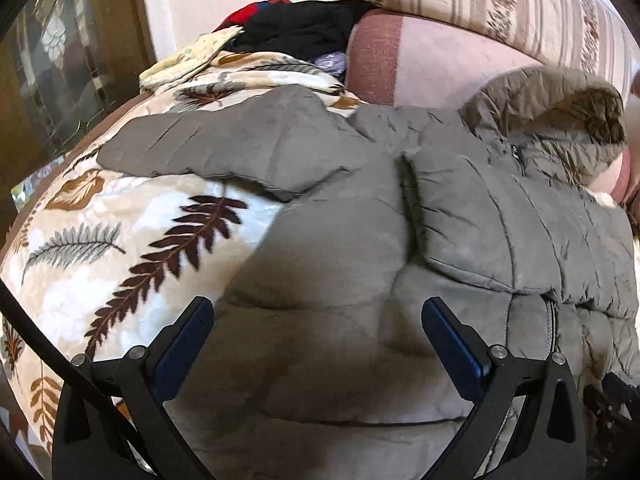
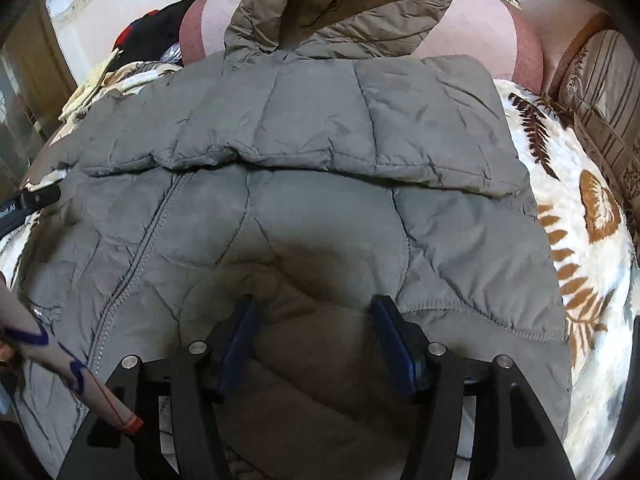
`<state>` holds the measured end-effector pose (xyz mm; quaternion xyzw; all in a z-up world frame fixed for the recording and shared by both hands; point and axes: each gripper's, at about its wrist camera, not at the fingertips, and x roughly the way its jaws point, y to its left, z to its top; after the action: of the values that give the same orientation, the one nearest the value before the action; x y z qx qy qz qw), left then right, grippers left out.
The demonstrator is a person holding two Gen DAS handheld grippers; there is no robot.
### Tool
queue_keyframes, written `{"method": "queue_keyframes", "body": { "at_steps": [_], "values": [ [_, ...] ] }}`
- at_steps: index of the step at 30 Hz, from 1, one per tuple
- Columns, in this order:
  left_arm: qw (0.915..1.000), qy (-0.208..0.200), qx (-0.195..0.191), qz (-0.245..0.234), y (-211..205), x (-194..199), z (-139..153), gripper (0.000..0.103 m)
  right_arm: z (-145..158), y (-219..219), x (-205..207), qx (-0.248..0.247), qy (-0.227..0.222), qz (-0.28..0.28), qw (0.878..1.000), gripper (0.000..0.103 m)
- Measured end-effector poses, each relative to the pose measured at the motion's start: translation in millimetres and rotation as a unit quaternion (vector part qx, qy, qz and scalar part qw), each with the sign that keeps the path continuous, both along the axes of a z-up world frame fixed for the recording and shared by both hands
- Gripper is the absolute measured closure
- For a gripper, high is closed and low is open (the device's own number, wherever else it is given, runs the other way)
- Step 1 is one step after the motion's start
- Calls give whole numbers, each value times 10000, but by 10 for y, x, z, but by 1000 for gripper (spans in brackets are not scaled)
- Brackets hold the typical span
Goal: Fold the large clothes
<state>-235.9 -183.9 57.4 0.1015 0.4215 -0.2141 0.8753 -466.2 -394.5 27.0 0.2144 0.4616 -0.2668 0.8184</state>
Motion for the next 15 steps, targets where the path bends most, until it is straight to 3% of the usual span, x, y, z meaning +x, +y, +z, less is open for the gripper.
{"method": "queue_keyframes", "body": {
  "at_steps": [4, 7, 15],
  "values": [
    [9995, -139, -127, 239, 233, 142, 101, 0, 110, 50, -39, 28, -328, 89, 9994, 38],
    [9987, -228, -128, 442, 421, 332, 163, 0, -2, 112, 53, 126, -171, 264, 9994, 33],
    [9897, 184, -675, 1250, 1119, 1135, 274, 0, -57, 133, 103, 15, -75, 348, 9994, 29]
  ]
}}
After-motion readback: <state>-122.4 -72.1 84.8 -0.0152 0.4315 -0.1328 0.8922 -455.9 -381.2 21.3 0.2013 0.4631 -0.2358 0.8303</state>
